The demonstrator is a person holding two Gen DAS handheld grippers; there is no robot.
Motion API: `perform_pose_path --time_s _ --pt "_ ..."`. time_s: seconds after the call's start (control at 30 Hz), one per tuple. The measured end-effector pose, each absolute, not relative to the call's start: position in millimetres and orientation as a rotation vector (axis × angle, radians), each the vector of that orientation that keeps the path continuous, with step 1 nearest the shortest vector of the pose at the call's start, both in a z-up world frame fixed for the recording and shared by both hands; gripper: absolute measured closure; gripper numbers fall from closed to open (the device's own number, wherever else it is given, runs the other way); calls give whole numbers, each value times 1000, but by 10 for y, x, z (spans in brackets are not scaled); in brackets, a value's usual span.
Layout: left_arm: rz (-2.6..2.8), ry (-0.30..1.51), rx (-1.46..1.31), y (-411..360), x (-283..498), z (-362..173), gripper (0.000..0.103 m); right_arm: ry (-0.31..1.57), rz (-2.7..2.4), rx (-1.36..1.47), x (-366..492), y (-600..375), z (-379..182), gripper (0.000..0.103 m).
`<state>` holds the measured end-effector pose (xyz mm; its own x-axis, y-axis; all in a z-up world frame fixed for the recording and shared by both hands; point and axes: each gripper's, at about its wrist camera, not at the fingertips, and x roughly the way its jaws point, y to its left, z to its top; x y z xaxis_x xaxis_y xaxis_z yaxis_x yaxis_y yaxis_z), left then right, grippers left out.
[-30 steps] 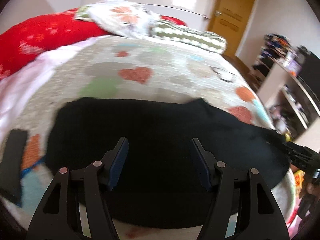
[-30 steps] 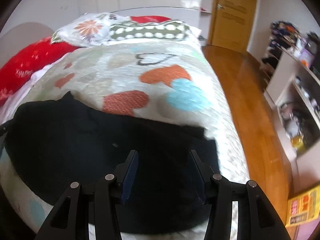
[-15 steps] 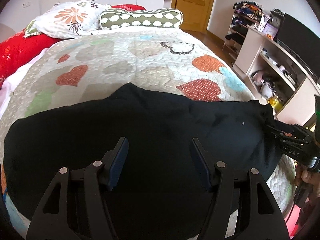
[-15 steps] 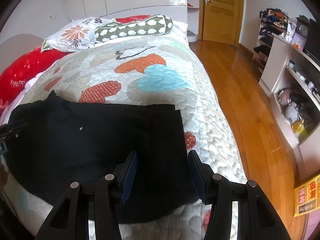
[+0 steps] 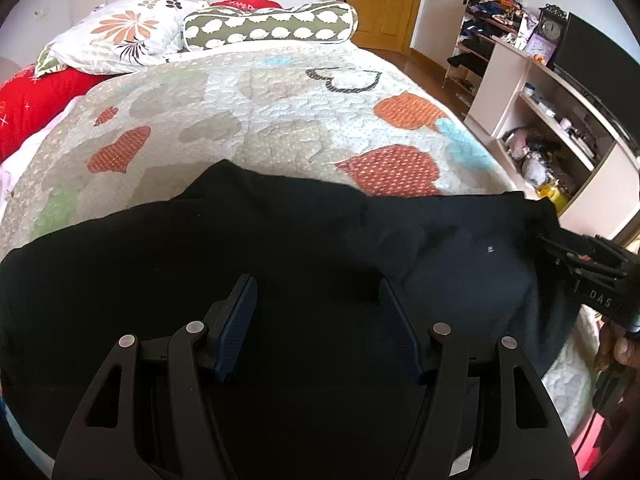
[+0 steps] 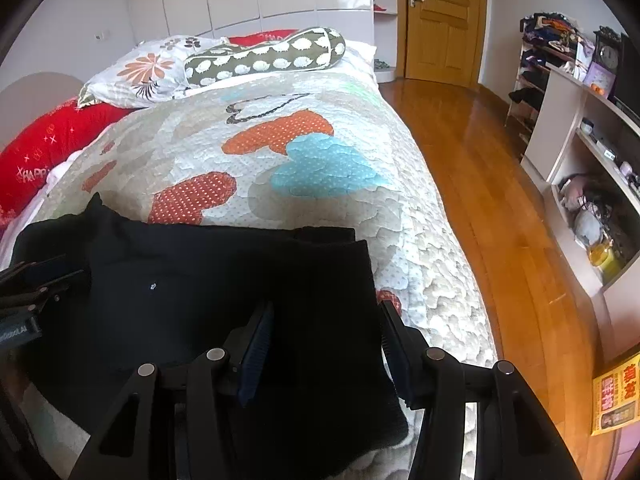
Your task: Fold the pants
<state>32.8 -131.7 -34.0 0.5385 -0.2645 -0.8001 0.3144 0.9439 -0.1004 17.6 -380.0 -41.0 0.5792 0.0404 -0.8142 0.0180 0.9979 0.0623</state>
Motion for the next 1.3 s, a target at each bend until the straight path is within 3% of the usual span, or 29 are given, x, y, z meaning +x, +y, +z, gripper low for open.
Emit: perform_pose_path --time_s 0.43,0.57,0.77,0.93,1.17,1.3 --pt "-602 956 147 -2089 562 -90 39 938 48 349 -529 -4305 -392 49" --pt "-648 991 221 -2437 697 -196 39 948 93 365 -498 -4284 -460 48" --pt "-609 1041 287 -2728 906 -411 39 956 188 384 -202 -4238 -621 38" --pt "-588 1004 281 -2791 963 -472 31 953 219 416 61 -4179 -665 37" --pt "-554 988 185 -2521 959 -316 31 897 278 392 103 -4022 -462 83" --pt "-504 945 90 -1989 891 -35 31 848 341 395 78 -3855 -231 85"
